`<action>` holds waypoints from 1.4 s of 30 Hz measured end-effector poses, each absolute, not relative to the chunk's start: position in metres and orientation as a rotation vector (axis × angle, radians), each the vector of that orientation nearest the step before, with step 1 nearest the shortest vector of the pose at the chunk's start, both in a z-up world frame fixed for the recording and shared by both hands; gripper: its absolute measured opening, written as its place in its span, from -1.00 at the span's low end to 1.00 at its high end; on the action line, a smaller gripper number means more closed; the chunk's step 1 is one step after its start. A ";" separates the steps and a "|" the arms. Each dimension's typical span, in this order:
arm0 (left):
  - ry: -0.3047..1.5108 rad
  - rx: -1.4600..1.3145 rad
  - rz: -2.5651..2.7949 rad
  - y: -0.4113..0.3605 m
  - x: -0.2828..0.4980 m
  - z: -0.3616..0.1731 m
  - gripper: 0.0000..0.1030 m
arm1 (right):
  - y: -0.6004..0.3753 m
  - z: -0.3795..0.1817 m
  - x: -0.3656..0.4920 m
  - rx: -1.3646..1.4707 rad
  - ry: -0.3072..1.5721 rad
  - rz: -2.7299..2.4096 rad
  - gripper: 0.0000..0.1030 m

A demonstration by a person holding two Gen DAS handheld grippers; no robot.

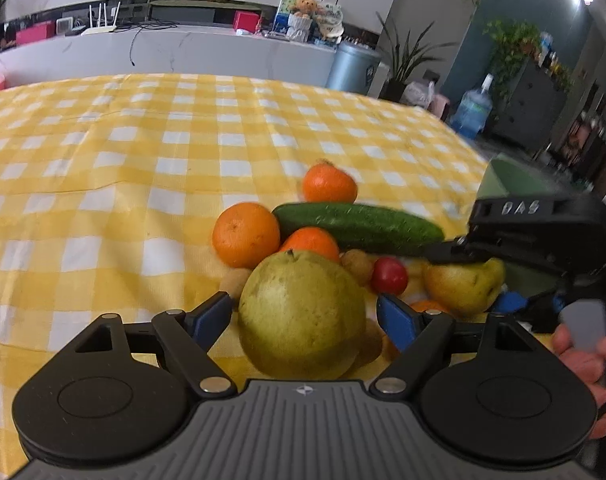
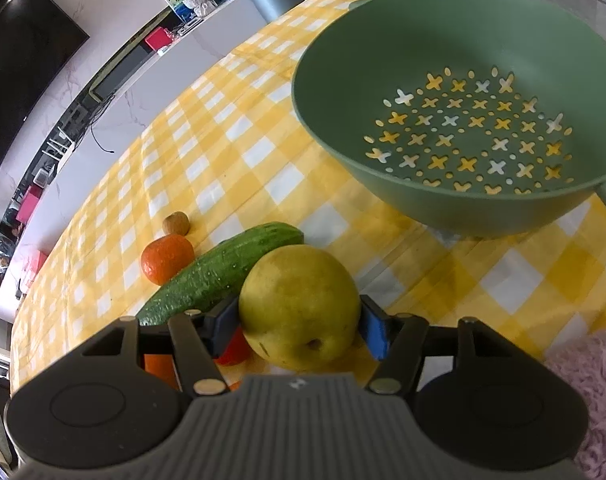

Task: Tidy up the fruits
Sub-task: 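Close the left tool on the green pear while the right tool grasps the yellow pear, then lift both pears and carry them over the green colander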

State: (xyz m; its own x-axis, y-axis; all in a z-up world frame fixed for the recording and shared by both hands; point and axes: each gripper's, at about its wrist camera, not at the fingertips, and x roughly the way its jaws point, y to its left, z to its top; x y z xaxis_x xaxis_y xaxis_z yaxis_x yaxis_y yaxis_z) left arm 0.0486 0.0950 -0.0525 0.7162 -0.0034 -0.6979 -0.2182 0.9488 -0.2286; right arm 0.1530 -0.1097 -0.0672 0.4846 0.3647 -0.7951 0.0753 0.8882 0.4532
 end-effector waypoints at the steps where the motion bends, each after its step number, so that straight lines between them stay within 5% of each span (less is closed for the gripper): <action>1: 0.784 -0.294 0.132 0.094 0.050 -0.055 0.73 | -0.110 -0.067 0.153 0.467 1.059 0.184 0.19; 3: 0.768 -0.314 0.131 0.094 0.047 -0.055 0.47 | -0.111 -0.067 0.153 0.476 1.057 0.181 0.18; 22: 0.706 -0.363 0.165 0.102 0.029 -0.040 0.46 | -0.106 -0.048 0.129 0.427 0.962 0.256 0.16; 42: 0.498 -0.373 0.011 0.078 0.011 0.030 0.46 | -0.151 0.033 0.084 0.486 0.585 0.446 0.16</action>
